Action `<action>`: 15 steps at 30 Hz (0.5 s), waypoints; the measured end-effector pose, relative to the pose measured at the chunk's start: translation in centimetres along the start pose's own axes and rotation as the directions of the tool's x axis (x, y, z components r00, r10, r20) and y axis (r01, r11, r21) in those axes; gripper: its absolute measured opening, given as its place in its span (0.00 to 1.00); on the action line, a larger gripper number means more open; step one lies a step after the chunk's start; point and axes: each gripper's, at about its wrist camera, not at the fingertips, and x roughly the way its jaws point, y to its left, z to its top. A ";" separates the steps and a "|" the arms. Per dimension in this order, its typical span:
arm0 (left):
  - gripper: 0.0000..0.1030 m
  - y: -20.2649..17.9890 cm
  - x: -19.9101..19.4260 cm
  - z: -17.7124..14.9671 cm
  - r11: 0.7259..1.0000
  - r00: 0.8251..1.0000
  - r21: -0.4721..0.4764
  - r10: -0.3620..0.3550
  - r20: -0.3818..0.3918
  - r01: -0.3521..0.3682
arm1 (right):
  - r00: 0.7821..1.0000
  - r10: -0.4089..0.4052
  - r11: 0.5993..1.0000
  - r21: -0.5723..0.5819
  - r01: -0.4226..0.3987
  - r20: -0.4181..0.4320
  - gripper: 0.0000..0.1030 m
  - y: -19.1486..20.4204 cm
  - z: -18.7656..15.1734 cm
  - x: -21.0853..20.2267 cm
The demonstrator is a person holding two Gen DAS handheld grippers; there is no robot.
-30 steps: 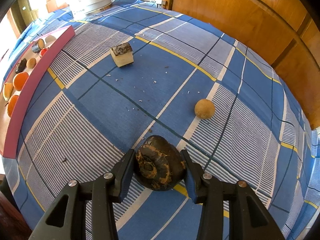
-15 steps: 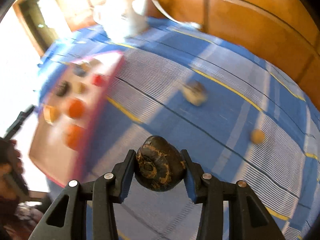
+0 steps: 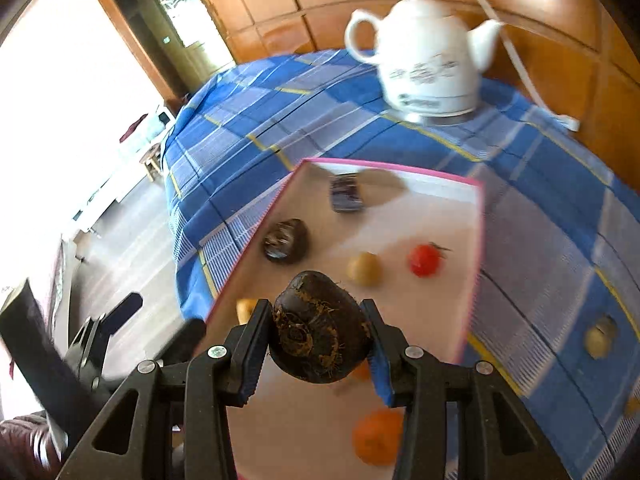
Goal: Organize fruits
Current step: 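Carry the dark brown fruit into the pink tray and open the right gripper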
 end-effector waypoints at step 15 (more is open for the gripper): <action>1.00 1.7 0.5 0.1 0.995 1.000 -0.101 0.020 -0.006 -0.020 | 1.000 0.013 0.999 0.036 -0.014 0.027 0.48 -0.7 0.6 2.0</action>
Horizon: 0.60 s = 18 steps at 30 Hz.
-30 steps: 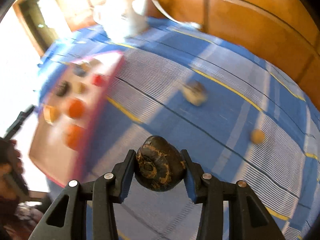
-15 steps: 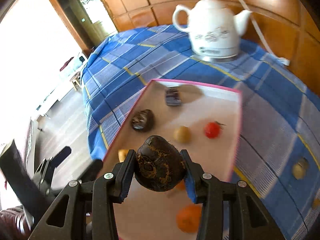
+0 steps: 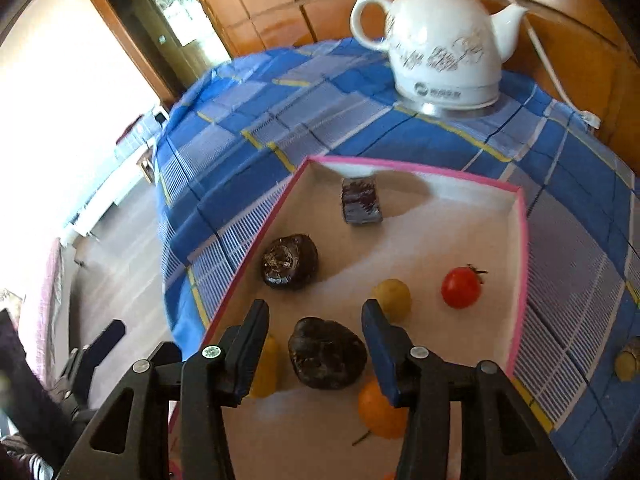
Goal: Organize fruits
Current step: 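Carry the dark brown fruit into the pink tray and open the right gripper, then move both grippers over the cloth toward the wooden log slice and tan ball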
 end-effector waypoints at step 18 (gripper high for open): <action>1.00 -3.6 -2.1 -0.4 0.984 0.995 0.148 -0.096 0.008 0.094 | 0.985 -0.161 0.986 0.049 0.158 0.058 0.49 -5.6 -5.0 -7.7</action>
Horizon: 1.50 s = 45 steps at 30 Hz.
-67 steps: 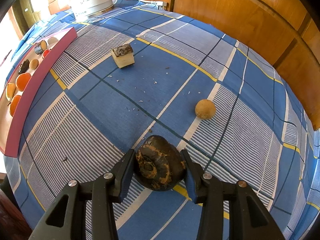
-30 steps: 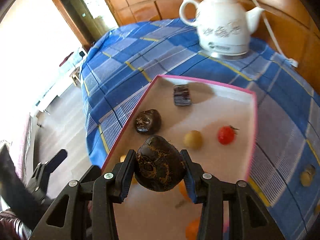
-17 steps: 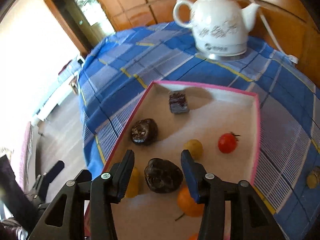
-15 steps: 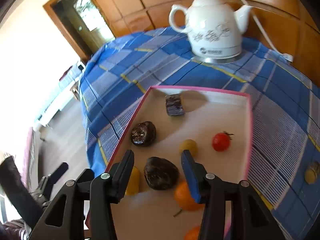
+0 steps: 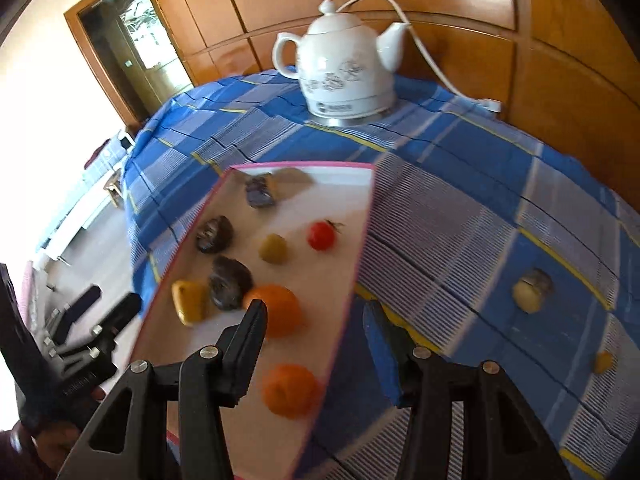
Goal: Organize fruits
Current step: 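Move both grippers over the cloth toward the wooden log slice and tan ball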
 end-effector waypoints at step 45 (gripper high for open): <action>1.00 -11.2 -3.2 -1.7 0.935 0.985 0.312 -0.171 -0.029 0.171 | 0.922 -0.386 0.831 0.422 0.362 -0.030 0.57 -24.7 -8.2 -11.0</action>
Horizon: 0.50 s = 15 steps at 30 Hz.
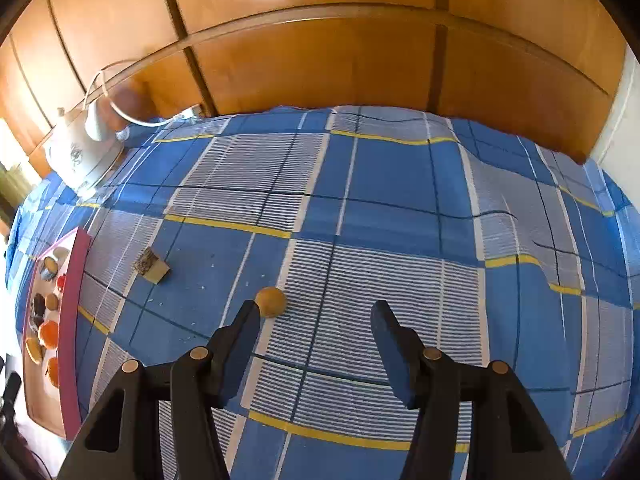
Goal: Organize fruits
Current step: 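Move both grippers over the cloth toward the wooden log slice and tan ball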
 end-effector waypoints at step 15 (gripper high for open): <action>1.00 -8.1 3.1 4.9 0.979 0.982 0.098 -0.175 -0.067 0.181 | 1.000 0.022 0.998 0.065 -0.021 -0.005 0.57 -0.7 0.1 -0.6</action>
